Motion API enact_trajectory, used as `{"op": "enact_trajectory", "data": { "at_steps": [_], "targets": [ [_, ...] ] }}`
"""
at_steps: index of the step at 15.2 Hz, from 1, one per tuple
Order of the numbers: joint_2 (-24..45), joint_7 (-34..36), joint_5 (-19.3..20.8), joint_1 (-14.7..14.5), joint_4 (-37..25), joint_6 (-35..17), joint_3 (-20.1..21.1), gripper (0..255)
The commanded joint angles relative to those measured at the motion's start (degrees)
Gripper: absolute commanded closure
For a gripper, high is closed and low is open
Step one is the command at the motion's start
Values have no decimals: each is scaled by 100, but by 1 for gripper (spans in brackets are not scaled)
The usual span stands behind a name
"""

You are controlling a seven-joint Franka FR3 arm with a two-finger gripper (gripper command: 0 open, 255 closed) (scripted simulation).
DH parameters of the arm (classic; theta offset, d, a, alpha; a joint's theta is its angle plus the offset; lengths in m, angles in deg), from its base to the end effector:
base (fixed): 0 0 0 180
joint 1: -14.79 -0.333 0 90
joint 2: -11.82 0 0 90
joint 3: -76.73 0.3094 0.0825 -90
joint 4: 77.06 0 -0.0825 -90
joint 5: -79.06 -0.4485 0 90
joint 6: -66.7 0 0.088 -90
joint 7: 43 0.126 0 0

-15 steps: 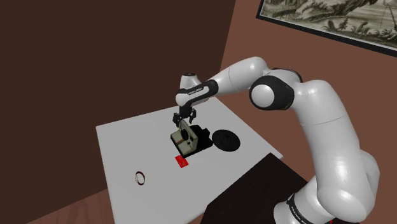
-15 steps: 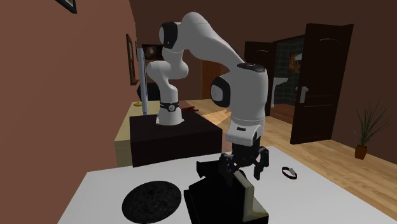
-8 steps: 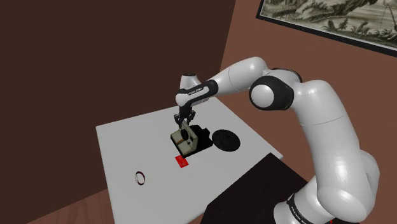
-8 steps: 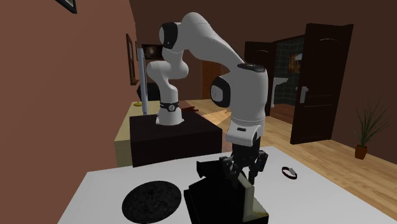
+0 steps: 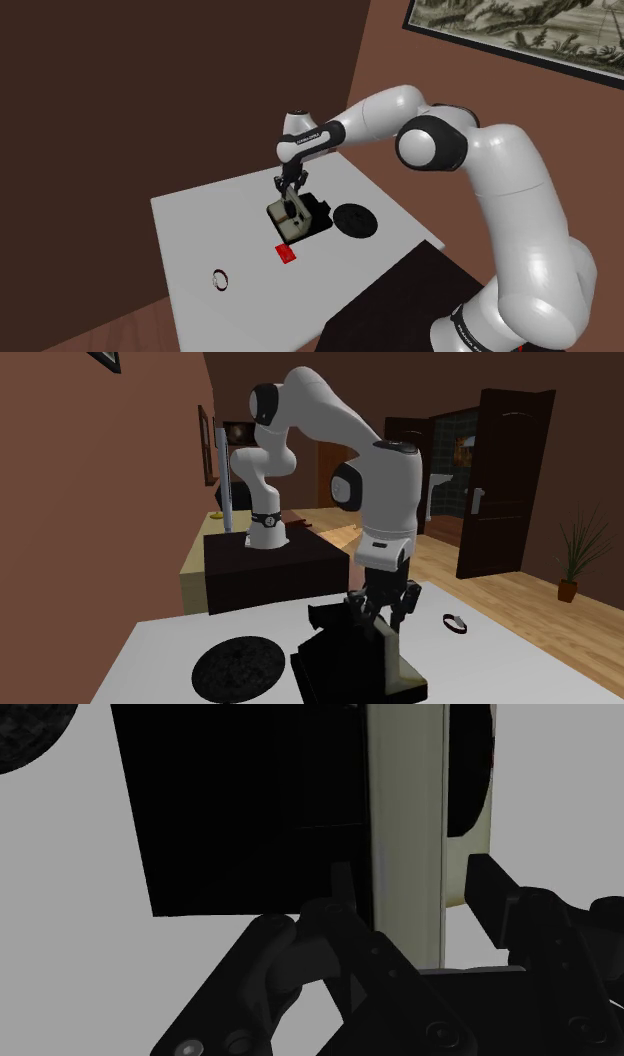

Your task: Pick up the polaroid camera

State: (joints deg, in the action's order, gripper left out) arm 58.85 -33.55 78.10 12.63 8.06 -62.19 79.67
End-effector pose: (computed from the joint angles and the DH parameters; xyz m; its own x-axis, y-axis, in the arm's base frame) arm 0.7487 0.0635 0.1136 0.9929 -0.1004 -0.0641 -0.1031 -0.9939 -0.0400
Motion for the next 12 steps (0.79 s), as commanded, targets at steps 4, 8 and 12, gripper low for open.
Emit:
{"op": "enact_trajectory", "data": {
  "at_steps": [4, 8, 12],
  "targets": [
    [-293, 10, -5, 2, 54, 208, 8, 255],
    [-488, 16, -9, 6, 59, 398, 12, 255],
    [-586, 19, -11, 7, 48, 507, 14, 255]
  ]
}}
